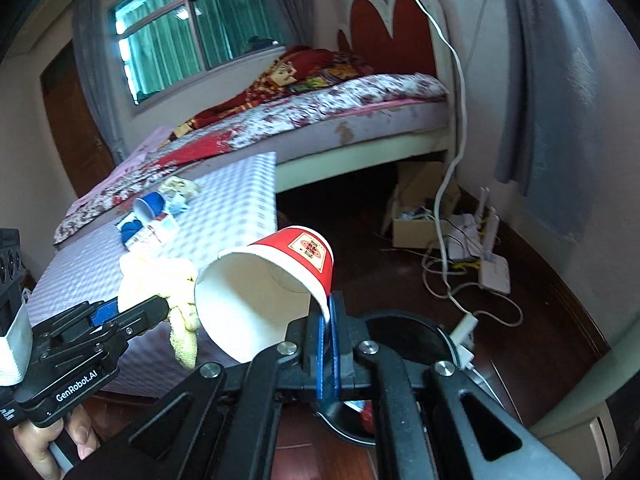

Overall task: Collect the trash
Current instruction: 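Carry cloth and cup over the black bin and open both tools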

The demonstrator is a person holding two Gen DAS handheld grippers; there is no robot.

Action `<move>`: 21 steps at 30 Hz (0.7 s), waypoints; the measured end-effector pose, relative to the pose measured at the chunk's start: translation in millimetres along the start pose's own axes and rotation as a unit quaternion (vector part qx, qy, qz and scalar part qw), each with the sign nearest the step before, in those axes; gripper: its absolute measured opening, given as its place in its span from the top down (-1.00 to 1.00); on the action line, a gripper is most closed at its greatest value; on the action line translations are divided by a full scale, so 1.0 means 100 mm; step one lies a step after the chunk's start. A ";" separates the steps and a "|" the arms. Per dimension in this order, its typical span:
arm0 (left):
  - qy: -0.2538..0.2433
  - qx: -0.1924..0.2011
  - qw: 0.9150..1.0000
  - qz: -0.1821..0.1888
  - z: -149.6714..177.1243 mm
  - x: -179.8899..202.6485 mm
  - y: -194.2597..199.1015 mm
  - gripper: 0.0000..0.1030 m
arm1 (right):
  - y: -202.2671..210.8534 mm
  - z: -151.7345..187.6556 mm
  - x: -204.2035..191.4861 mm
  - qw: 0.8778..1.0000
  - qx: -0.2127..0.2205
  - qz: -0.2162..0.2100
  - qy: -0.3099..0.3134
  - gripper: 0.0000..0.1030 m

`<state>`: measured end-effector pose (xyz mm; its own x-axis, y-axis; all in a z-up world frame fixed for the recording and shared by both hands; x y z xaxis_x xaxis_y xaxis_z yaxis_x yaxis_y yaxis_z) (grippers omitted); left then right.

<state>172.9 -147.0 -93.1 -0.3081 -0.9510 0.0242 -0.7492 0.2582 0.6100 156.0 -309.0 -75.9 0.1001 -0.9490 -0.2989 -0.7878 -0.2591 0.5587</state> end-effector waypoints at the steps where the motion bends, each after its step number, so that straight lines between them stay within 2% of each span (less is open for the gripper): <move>1: -0.002 -0.004 1.000 0.005 0.02 0.06 -0.03 0.37 | 0.01 0.03 0.05 1.000 -0.002 0.004 -0.002 0.94; 10: -0.017 -0.038 0.999 0.035 0.29 0.53 -0.30 0.37 | 0.01 0.32 0.50 0.999 -0.029 0.039 -0.023 0.94; 21: -0.017 -0.094 0.994 0.047 0.63 0.80 -0.71 0.36 | -0.35 0.74 0.90 0.994 -0.086 0.056 -0.048 0.94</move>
<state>164.6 -231.2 -184.1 -0.3945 -0.9167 0.0633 -0.5940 0.3070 0.7436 148.0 -372.0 -179.6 -0.0465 -0.9543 -0.2951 -0.6751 -0.1877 0.7134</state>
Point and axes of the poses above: each gripper's, at about its wrist camera, not at the fingertips, and y roughly against the way its jaws point, x to its right, z to its underside, the point moved 9 cm from there along -y, roughly the way its jaws point, and after that the axes turned 9 degrees about -z, right-handed, at the moved point
